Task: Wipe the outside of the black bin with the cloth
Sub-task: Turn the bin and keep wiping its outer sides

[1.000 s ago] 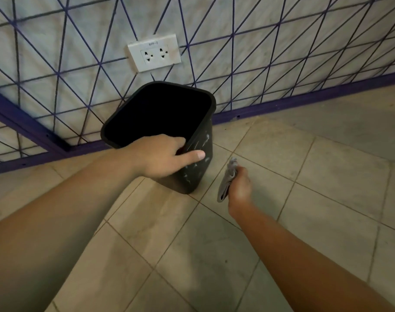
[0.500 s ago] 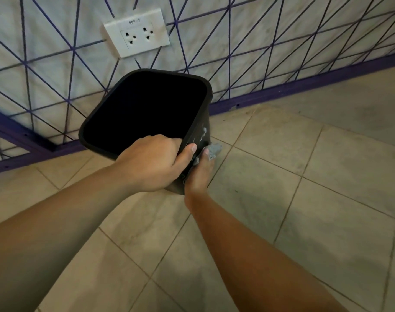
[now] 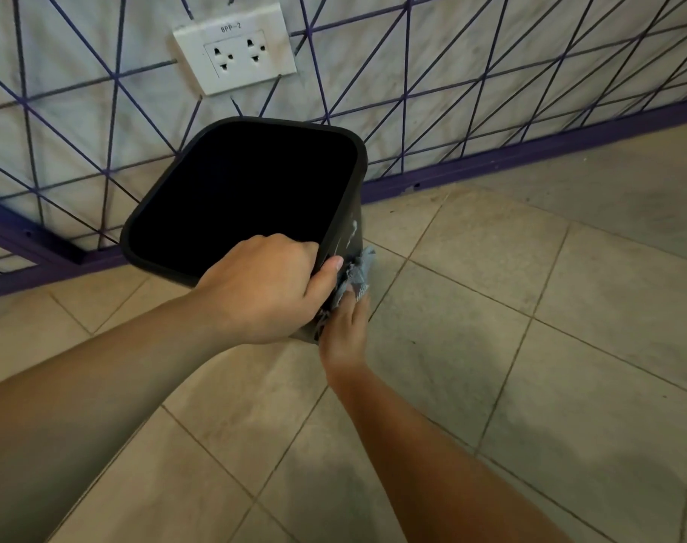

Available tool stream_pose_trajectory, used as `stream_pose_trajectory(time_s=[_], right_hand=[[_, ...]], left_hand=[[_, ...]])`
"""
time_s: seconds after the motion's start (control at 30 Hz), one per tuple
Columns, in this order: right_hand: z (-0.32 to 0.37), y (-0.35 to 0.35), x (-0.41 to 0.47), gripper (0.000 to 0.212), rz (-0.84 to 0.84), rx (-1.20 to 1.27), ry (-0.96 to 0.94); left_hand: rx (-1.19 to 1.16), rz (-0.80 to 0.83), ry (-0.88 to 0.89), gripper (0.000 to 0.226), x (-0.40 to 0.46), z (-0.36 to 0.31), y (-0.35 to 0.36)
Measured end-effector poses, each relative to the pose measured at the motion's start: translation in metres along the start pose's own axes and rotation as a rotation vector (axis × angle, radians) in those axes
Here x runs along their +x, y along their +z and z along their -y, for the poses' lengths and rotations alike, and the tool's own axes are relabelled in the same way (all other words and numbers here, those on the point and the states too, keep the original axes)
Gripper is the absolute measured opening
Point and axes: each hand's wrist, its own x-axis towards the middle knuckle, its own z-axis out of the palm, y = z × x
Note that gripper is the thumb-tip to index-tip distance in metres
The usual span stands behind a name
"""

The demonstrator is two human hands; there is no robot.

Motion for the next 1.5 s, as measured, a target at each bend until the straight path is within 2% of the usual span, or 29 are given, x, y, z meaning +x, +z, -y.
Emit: stream_pose_trajectory(time_s=[0.13, 0.23, 0.3, 0.47, 0.57, 0.67, 0.77, 0.87, 0.93, 1.03, 1.13, 1.2, 1.33, 1.5], right_hand=[[0.003, 0.007, 0.030, 0.060, -0.064, 0.032, 0.087], [0.012, 0.006, -0.001, 0.059, -0.020, 0.041, 0.038], [0.010, 0.005, -0.005, 0.067, 0.018, 0.031, 0.027], [0.010, 0.015, 0.033, 0.089, -0.086, 0.097, 0.176], [0.006, 0.012, 0.014, 0.071, -0.086, 0.111, 0.171], [0.005, 0.008, 0.027, 0.066, -0.133, 0.114, 0.187], [0.007, 0.009, 0.016, 0.052, -0.088, 0.116, 0.151], [0.003, 0.007, -0.005, 0.062, -0.035, 0.049, 0.067], [0.000, 0.007, 0.010, 0.074, -0.102, 0.026, 0.091], [-0.005, 0.007, 0.030, 0.063, -0.130, 0.047, 0.181], [0.002, 0.005, 0.000, 0.052, -0.045, 0.005, 0.098], [-0.003, 0.001, 0.000, 0.053, -0.022, -0.019, 0.087], [-0.008, 0.001, 0.032, 0.051, -0.079, -0.009, 0.183], [-0.004, -0.001, -0.007, 0.059, -0.024, 0.002, 0.090]], left_hand=[[0.005, -0.010, 0.001, 0.046, 0.005, 0.002, 0.000], [0.001, 0.011, 0.010, 0.048, 0.005, 0.005, 0.001], [-0.003, 0.014, 0.021, 0.049, 0.005, 0.005, 0.001], [-0.010, 0.019, 0.029, 0.058, 0.006, 0.009, 0.002], [-0.018, 0.028, 0.031, 0.057, 0.004, 0.007, 0.002], [-0.013, 0.017, 0.034, 0.052, 0.003, 0.005, 0.000], [-0.024, 0.020, 0.025, 0.049, 0.002, 0.005, 0.000], [-0.024, 0.016, 0.024, 0.049, 0.001, 0.005, 0.000], [-0.019, 0.001, 0.032, 0.045, 0.001, 0.005, -0.001], [-0.033, -0.004, 0.043, 0.044, 0.001, 0.005, -0.001], [-0.040, 0.001, 0.035, 0.045, 0.000, 0.005, 0.000], [-0.035, -0.002, 0.039, 0.047, 0.000, 0.006, 0.000], [-0.037, -0.016, 0.052, 0.048, 0.001, 0.006, 0.000], [-0.040, -0.024, 0.059, 0.052, 0.000, 0.006, 0.000]])
